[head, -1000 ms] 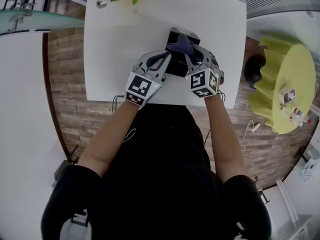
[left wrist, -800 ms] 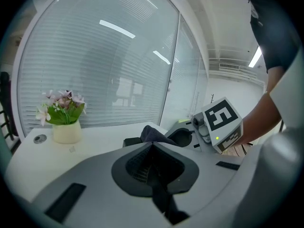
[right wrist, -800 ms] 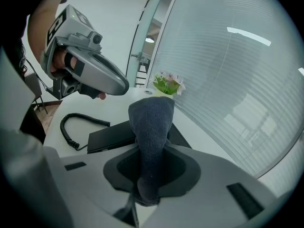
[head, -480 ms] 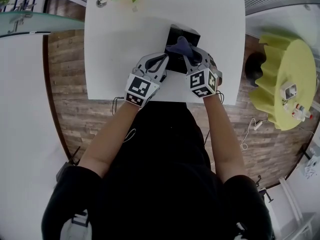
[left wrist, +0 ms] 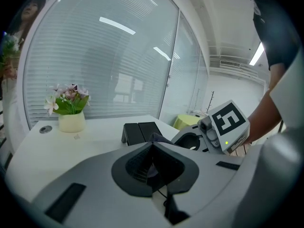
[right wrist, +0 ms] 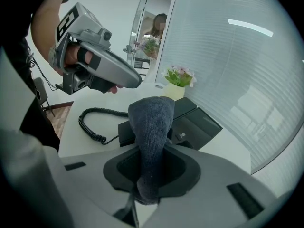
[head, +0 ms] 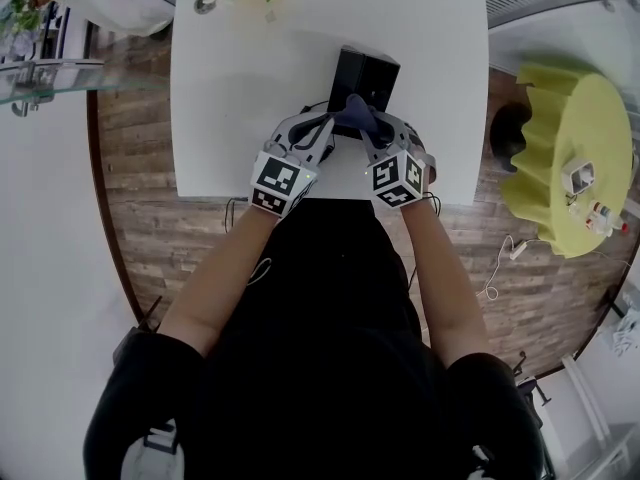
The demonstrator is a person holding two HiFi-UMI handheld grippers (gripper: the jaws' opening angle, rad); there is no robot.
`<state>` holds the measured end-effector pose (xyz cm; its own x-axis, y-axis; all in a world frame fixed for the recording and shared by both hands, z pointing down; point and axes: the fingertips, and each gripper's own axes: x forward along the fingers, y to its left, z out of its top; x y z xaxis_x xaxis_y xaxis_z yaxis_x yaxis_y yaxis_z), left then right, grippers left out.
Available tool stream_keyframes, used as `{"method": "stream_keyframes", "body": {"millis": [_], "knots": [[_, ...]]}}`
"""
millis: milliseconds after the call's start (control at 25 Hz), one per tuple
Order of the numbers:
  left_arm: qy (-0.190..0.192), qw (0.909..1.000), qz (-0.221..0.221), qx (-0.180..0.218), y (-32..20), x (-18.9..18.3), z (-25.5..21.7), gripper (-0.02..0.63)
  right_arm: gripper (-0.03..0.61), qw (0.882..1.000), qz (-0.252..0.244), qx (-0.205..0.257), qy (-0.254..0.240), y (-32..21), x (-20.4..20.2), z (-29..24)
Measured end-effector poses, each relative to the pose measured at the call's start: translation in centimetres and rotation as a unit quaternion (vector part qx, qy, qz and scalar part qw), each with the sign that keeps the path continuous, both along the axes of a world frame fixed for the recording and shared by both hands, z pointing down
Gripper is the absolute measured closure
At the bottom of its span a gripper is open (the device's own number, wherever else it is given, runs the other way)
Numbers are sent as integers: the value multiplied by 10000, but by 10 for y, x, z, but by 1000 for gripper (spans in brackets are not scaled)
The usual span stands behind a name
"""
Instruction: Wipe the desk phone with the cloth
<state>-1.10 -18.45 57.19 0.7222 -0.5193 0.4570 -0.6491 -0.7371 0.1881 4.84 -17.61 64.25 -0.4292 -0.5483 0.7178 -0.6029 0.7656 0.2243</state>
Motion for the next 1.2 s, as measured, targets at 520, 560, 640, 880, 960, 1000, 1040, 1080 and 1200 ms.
{"method": "stream_keyframes", "body": {"millis": [520, 560, 640, 880, 960, 1000, 1040, 1080, 1200], "knots": [[-88, 10000, 16, -23, 22, -9, 7, 603, 497, 9997, -77, -230, 86, 37, -10, 18], [-99, 9999, 21, -37, 24, -10, 8, 603, 497, 9996, -75, -242, 88, 39, -10, 19], [-109, 9999, 31, -52, 27, -11, 10, 603, 497, 9996, -84, -266, 107, 43, -11, 22], [-141, 9999, 16, -39, 32, -17, 8, 603, 497, 9991, -149, -341, 220, 51, -12, 28], [-132, 9999, -5, -1, 30, -19, 4, 603, 497, 9986, -163, -450, 217, 51, -13, 28], [-126, 9999, -22, 20, 28, -20, 2, 603, 497, 9983, -168, -539, 176, 51, -14, 27], [-121, 9999, -43, 44, 26, -21, -1, 603, 497, 9978, -172, -632, 110, 52, -14, 25], [-115, 9999, -66, 73, 24, -22, -4, 603, 497, 9974, -176, -698, 36, 52, -15, 22], [-86, 9997, -121, 193, 15, -23, -16, 603, 497, 9979, -168, -618, -103, 48, -12, 0]]}}
